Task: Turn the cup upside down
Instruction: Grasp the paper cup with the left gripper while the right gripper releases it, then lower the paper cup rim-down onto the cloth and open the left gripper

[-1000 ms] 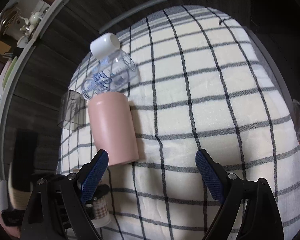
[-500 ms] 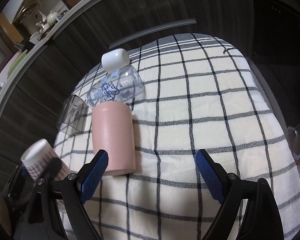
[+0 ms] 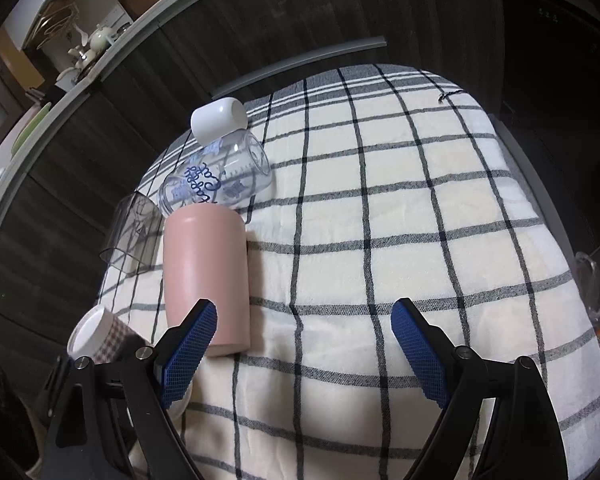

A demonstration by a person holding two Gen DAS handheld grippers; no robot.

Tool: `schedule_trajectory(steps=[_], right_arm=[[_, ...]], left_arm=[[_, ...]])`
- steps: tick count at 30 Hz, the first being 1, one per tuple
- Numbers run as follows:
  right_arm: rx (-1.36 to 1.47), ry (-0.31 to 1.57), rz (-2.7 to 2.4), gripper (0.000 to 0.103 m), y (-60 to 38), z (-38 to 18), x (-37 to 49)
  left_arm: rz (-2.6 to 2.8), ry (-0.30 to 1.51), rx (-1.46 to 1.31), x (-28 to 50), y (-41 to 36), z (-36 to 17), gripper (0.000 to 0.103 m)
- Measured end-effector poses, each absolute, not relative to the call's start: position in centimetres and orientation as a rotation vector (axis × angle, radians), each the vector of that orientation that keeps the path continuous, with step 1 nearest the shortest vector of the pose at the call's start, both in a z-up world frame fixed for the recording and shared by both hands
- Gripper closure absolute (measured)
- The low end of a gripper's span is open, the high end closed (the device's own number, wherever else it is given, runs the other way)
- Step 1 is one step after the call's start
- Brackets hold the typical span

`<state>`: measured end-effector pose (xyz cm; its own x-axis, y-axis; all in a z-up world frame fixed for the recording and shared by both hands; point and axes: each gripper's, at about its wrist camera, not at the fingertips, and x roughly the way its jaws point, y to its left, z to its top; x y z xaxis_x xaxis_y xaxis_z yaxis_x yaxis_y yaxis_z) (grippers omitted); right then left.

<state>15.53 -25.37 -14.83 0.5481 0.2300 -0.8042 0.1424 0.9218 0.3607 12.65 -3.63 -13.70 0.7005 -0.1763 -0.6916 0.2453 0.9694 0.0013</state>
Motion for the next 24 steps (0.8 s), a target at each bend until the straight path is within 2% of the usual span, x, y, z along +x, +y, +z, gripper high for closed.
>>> schedule_trajectory(steps=[3, 5, 8, 21, 24], right_arm=[[0.411, 1.0, 0.052, 0.014, -25.5, -14.9, 15.5], [0.412, 0.999, 0.053, 0.014, -25.5, -14.9, 15.4], [0.412, 0.988, 0.056, 0.014, -25.5, -14.7, 15.3], [0.298, 0.81, -0.011, 0.014, -23.9, -9.6, 11.9], [0.221, 0.756, -0.033, 0.014, -22.5, -8.2, 10.6]], left_arm=[[-0.229, 0.768, 0.103, 12.2, -3.8, -13.7, 0.043], [-0.225, 0.756, 0.108, 11.9, -3.9, -13.3, 0.033], [-0.217, 0.729, 0.116, 11.5, -3.9, -12.6, 0.026], [-0.154, 0.717, 0.079, 8.7, -2.2, -9.6, 0.025], [-0.158, 0.713, 0.062, 7.7, -1.8, -8.9, 0.021]])
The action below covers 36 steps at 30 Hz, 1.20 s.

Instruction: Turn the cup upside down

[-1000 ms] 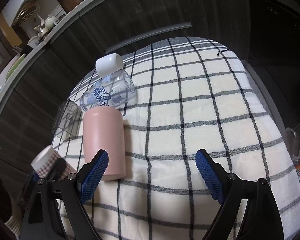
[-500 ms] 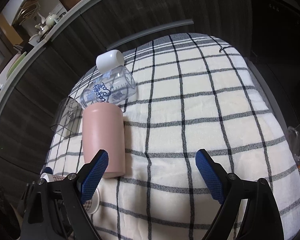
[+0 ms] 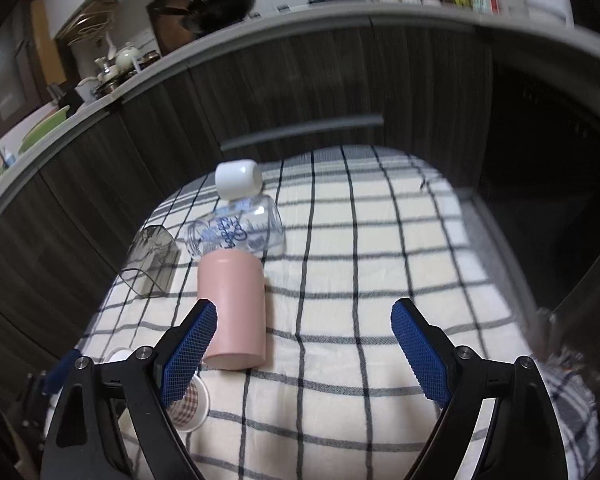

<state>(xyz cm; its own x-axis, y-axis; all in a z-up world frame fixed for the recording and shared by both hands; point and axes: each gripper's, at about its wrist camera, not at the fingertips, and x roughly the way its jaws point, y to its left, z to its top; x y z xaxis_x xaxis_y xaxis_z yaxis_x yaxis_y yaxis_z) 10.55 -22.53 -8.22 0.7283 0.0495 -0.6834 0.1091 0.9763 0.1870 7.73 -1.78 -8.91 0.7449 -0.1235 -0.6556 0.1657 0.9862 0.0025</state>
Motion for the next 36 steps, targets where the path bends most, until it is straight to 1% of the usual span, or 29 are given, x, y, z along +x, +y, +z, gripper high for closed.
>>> schedule_trajectory(steps=[3, 7, 12, 14, 19, 26, 36], right_arm=[[0.154, 0.711, -0.046, 0.014, -21.1, -7.0, 9.4], [0.078, 0.663, -0.065, 0.011, -19.5, -5.6, 7.5], [0.048, 0.622, -0.076, 0.01, -18.5, -4.5, 5.2], [0.048, 0.607, -0.08, 0.009, -18.3, -4.2, 4.3], [0.065, 0.563, -0.11, 0.005, -18.6, -4.5, 2.0], [0.034, 0.537, -0.157, 0.005, -18.6, -5.3, 1.3], [0.004, 0.473, -0.193, 0.005, -18.6, -5.0, 0.4]], left_arm=[[-0.162, 0.702, 0.045, 6.8, -1.3, -8.2, 0.02], [-0.136, 0.698, 0.021, 6.0, -0.3, -7.3, 0.02], [-0.112, 0.695, -0.003, 4.8, 0.9, -6.8, 0.02], [-0.103, 0.686, -0.007, 4.3, 1.1, -6.6, 0.016], [-0.098, 0.65, -0.009, 3.4, 1.3, -6.6, 0.014], [-0.089, 0.629, 0.023, 3.0, 0.9, -6.6, 0.014], [-0.084, 0.629, 0.051, 2.9, 0.6, -6.9, 0.014]])
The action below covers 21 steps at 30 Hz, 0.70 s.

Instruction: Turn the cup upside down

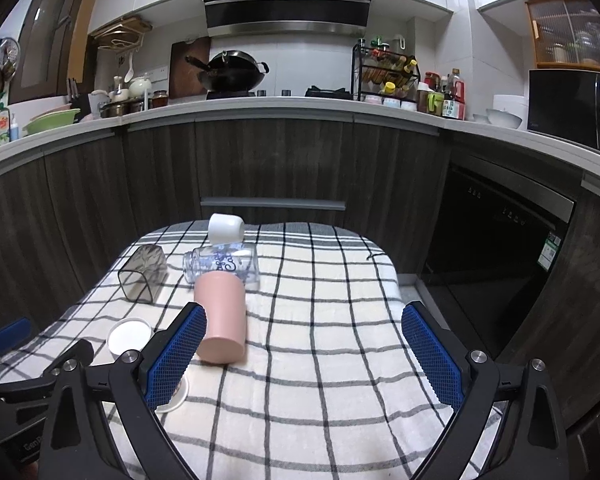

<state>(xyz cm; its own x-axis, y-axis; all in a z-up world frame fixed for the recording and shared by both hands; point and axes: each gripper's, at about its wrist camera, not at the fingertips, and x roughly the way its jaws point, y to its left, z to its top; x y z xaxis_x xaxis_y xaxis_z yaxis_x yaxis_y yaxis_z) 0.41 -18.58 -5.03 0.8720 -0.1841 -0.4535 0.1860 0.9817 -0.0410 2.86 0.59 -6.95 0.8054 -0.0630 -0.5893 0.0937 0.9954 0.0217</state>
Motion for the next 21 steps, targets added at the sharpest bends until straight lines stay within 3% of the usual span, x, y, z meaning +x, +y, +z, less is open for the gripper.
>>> schedule_trajectory(steps=[21], right_arm=[[0.006, 0.449, -0.186, 0.005, -18.74, -4.71, -0.04]], left_arm=[[-0.081, 0.613, 0.048, 2.77, 0.67, -6.59, 0.014]])
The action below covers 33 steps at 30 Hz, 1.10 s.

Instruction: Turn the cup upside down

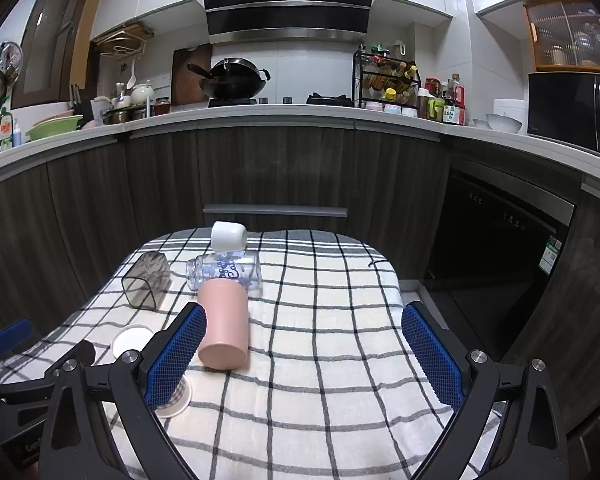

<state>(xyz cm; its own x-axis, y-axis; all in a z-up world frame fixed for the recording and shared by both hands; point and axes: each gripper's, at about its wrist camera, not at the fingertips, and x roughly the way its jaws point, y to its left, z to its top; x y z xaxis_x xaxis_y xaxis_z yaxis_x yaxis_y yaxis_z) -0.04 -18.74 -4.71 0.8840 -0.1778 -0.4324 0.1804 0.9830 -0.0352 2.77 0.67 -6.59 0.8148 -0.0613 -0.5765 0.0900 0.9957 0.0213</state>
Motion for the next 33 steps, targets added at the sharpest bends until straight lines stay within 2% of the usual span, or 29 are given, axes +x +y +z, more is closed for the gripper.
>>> schedule_trajectory(steps=[33], right_arm=[[0.008, 0.46, -0.176, 0.005, -18.74, -5.03, 0.14]], left_arm=[[-0.086, 0.626, 0.039, 2.81, 0.5, -6.8, 0.013]])
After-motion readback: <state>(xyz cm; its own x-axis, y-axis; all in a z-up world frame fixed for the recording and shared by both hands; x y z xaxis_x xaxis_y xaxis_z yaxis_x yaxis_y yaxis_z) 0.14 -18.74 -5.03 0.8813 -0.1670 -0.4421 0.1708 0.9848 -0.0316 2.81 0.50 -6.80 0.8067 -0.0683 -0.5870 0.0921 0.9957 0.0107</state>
